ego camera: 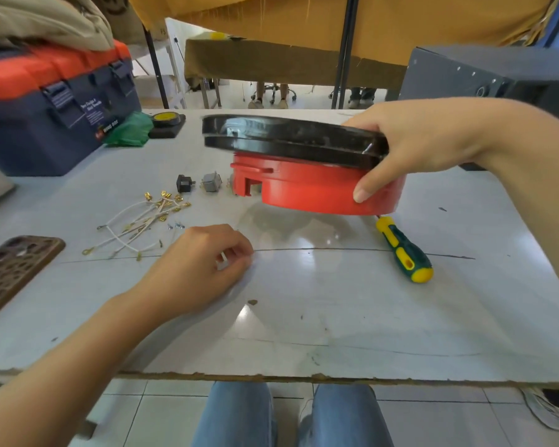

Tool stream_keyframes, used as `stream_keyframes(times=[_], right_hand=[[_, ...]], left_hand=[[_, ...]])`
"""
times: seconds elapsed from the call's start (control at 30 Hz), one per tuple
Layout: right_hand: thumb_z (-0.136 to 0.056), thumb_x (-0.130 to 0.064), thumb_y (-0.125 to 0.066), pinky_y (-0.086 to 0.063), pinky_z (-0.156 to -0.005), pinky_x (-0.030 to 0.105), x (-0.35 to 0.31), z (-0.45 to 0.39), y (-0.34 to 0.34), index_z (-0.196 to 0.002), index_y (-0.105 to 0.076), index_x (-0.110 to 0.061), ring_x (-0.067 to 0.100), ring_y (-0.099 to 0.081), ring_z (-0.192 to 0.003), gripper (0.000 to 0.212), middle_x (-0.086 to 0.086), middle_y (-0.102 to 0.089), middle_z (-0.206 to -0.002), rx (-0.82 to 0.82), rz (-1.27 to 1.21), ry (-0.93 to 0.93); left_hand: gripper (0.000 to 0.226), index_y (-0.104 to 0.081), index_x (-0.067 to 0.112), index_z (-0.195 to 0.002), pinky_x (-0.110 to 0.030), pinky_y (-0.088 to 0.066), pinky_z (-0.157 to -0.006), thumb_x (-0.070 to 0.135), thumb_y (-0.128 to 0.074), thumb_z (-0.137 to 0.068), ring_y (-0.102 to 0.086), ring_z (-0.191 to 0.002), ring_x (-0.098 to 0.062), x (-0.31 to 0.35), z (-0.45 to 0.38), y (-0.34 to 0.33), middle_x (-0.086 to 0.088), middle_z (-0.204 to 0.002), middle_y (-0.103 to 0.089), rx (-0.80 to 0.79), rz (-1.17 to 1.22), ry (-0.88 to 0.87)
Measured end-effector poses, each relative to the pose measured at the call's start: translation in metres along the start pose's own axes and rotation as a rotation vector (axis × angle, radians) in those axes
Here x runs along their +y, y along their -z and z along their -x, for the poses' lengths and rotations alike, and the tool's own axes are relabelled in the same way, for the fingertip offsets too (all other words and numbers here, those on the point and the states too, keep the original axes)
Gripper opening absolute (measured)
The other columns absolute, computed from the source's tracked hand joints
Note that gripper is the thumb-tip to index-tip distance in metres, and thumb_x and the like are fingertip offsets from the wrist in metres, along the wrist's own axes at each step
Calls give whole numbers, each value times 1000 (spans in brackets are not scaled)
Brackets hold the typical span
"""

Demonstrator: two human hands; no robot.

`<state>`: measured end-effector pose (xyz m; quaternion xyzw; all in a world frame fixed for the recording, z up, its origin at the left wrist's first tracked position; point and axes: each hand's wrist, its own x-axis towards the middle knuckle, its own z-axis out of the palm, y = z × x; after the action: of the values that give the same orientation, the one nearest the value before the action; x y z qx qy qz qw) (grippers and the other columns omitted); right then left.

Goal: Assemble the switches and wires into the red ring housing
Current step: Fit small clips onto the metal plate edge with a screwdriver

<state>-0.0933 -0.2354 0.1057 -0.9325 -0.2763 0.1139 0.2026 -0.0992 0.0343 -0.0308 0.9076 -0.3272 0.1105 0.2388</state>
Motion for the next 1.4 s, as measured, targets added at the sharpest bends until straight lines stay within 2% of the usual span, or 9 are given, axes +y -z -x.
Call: stream_keyframes(times=[0.3, 0.43, 0.53, 0.63, 0.9, 1.03, 1.17, 1.27, 1.4], right_hand=[[-48, -60, -69, -53, -79, 32, 10, -3, 3, -105, -60, -41, 2, -61, -91, 61, -23, -63, -100, 63, 23, -38], [-54, -55, -70, -47, -67, 15, 10, -7, -2, -86, -55, -61, -11, -56, -88, 36, -35, -58, -96, 70, -16, 6], [-62, -46, -75, -42, -64, 2, 10, -10, -3, -84, -51, -69, -15, -54, -89, 40, -40, -56, -95, 82, -22, 31], [-67, -39, -75, -39, -63, 0, 12, -12, -6, -82, -50, -71, -18, -52, -87, 45, -43, -55, -93, 88, -21, 60], [-73, -33, -76, -41, -68, 1, 13, -13, -11, -84, -44, -77, -20, -49, -91, 55, -47, -52, -95, 94, -21, 80], [-72, -38, -74, -41, -68, 1, 12, -13, -12, -87, -43, -78, -21, -47, -93, 53, -49, -49, -96, 88, -3, 78], [-73, -38, -73, -44, -67, 12, 13, -12, -15, -92, -48, -64, -22, -45, -93, 41, -52, -47, -94, 63, 7, 46], [-75, -35, -73, -40, -67, 1, 12, -11, -18, -92, -47, -58, -27, -43, -90, 39, -55, -44, -90, 73, 16, 53], [-76, -33, -74, -41, -67, 1, 9, -6, -28, -96, -48, -57, -21, -45, -92, 41, -48, -47, -94, 83, 23, 33]], left_hand=[[12, -71, 12, -93, -6, -38, -67, 9, -66, -82, -54, -68, 2, -26, -25, -2, 0, -85, -67, 80, 7, 177], [22, -70, 9, -104, -21, -42, -77, 7, -62, -83, -60, -78, -13, -41, -51, 2, -6, -104, -68, 109, -32, 260], [30, -68, 11, -112, -27, -44, -85, 5, -58, -84, -64, -91, -22, -54, -74, 3, -10, -113, -65, 57, -109, 293], [34, -67, 15, -115, -32, -44, -86, 4, -53, -86, -60, -99, -30, -65, -91, 1, -14, -113, -63, 5, -158, 306], [25, -70, 8, -96, -42, -50, -78, 13, -46, -94, -58, -90, -33, -74, -98, -12, -14, -98, -60, -93, -307, 229], [20, -68, 7, -80, -41, -50, -74, 4, -48, -87, -58, -85, -33, -71, -97, -12, -12, -91, -59, -65, -323, 246], [20, -69, 7, -87, -36, -47, -72, 5, -50, -87, -59, -86, -32, -68, -94, -12, -12, -95, -62, -6, -243, 290], [22, -71, 8, -99, -28, -46, -82, 3, -53, -86, -61, -91, -26, -66, -90, -5, -9, -101, -69, 50, -109, 353], [16, -73, 15, -92, -18, -40, -69, 8, -60, -87, -58, -75, -10, -64, -75, 18, 3, -82, -68, 201, 102, 436]])
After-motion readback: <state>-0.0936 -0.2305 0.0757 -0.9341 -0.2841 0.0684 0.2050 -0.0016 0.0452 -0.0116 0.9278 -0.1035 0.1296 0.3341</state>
